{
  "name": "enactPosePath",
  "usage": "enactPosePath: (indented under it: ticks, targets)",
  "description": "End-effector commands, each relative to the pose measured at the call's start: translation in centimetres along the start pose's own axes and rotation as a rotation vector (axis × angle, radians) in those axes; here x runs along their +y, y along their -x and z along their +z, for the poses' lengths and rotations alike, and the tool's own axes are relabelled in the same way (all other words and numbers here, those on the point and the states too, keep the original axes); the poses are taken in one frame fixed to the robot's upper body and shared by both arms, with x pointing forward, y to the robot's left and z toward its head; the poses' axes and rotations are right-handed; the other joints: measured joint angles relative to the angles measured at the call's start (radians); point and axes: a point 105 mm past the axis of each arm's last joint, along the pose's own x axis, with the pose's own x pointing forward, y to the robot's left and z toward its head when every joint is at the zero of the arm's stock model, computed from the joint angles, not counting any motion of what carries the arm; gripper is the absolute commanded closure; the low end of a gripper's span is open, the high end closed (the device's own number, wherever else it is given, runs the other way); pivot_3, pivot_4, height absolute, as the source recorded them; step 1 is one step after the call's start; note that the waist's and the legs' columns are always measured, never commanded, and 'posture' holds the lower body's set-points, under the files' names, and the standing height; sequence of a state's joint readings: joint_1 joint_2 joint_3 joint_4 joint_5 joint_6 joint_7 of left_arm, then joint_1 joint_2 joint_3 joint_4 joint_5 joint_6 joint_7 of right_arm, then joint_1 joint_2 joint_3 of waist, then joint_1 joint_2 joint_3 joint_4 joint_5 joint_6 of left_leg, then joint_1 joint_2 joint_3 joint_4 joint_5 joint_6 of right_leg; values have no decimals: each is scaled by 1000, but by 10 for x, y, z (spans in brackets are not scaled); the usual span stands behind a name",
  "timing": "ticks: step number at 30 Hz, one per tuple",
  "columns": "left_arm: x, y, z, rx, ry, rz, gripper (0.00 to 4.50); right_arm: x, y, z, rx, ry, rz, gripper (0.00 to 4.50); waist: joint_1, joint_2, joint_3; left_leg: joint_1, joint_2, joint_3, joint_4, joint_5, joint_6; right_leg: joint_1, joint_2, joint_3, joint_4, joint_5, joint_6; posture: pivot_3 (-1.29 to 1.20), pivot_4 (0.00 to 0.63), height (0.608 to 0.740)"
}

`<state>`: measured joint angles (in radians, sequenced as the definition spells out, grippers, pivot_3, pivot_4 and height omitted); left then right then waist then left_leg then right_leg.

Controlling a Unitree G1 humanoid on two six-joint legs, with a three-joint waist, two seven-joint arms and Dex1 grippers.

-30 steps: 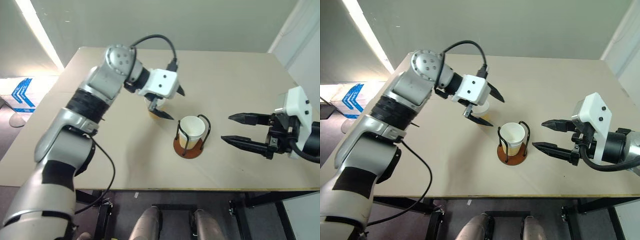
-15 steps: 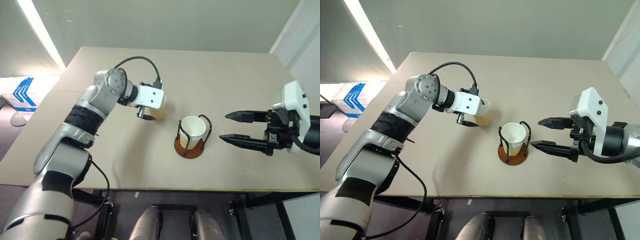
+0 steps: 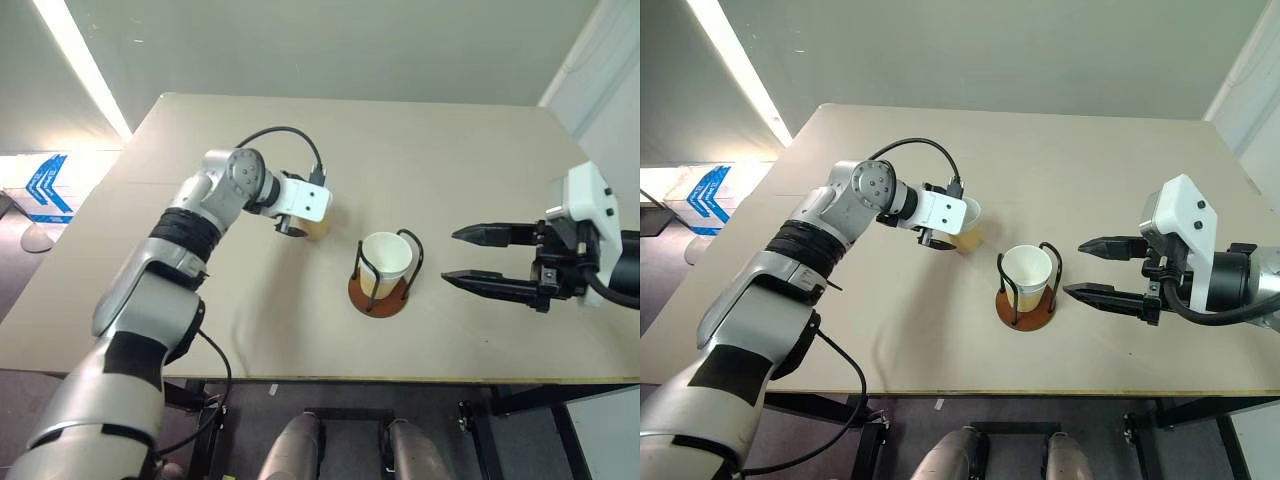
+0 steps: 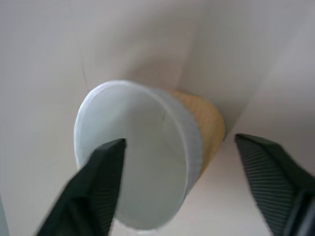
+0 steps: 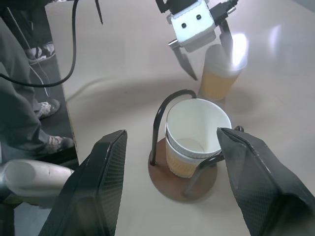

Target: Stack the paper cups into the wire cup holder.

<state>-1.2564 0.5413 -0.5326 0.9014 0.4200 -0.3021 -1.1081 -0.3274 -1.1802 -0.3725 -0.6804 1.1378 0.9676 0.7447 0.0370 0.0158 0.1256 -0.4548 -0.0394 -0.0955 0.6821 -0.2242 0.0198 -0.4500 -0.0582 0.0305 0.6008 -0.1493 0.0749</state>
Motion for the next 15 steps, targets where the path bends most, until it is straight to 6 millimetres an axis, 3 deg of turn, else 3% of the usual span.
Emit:
enactPosePath:
  ticks: [1, 8, 15]
  targets:
    - [11, 11, 8, -18, -60, 13, 1894, 2, 5, 9, -17, 35, -17, 1430, 0, 0, 0, 0, 0, 0, 0, 0, 0, 0, 0, 0, 0, 0, 0, 0, 150, 740]
    - [9, 16, 6, -28, -55, -17, 4364, -2, 6, 16, -56, 46, -32, 1430, 0, 0, 0, 0, 0, 0, 0, 0, 0, 0, 0, 0, 0, 0, 0, 0, 150, 740]
    - [9, 21, 1, -19, -51, -30, 4476, -8, 7, 22, -86, 55, -45, 1430, 0, 0, 0, 0, 0, 0, 1, 0, 0, 0, 0, 0, 2, 0, 0, 0, 150, 740]
